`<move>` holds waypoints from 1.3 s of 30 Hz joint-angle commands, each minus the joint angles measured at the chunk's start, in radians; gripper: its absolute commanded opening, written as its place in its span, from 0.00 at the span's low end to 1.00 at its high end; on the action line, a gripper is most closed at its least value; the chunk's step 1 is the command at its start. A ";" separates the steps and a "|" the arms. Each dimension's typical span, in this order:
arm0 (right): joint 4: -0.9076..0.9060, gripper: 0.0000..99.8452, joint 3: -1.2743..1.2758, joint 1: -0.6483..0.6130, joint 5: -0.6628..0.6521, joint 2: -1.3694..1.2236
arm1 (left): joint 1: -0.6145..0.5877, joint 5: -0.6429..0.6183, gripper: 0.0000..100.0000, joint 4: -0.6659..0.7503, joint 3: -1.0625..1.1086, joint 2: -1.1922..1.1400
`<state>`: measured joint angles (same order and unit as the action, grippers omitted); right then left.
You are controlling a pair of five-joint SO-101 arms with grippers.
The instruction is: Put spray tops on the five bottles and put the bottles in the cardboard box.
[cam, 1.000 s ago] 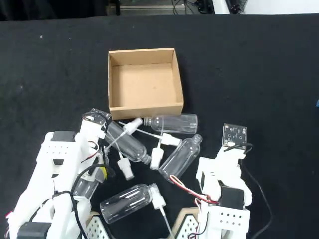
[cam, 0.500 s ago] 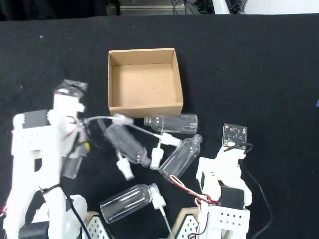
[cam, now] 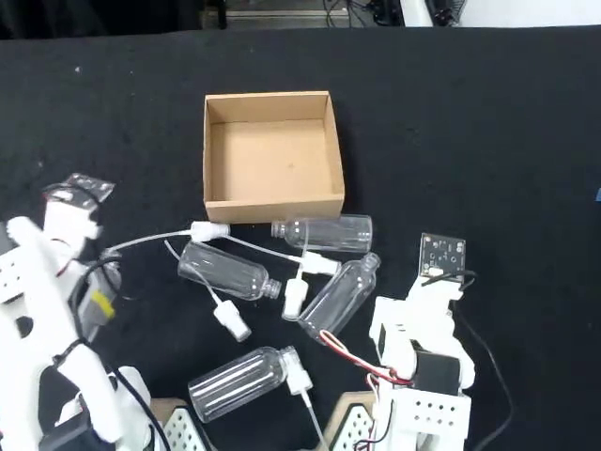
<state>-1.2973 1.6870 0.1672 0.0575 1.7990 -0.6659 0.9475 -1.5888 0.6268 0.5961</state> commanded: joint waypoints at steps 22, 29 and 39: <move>-0.008 0.02 -0.004 0.021 -0.006 0.096 | -0.541 -0.063 0.24 0.221 -0.394 -0.641; -0.008 0.02 -0.004 0.021 -0.006 0.096 | -0.504 -0.057 0.26 0.213 -0.475 -0.735; -0.008 0.02 -0.004 0.021 -0.006 0.096 | -0.455 -0.055 0.37 0.216 -0.562 -0.763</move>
<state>-1.2973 1.6870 0.1672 0.0575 1.7990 -1.1615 0.8861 -1.3771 0.1481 -0.1772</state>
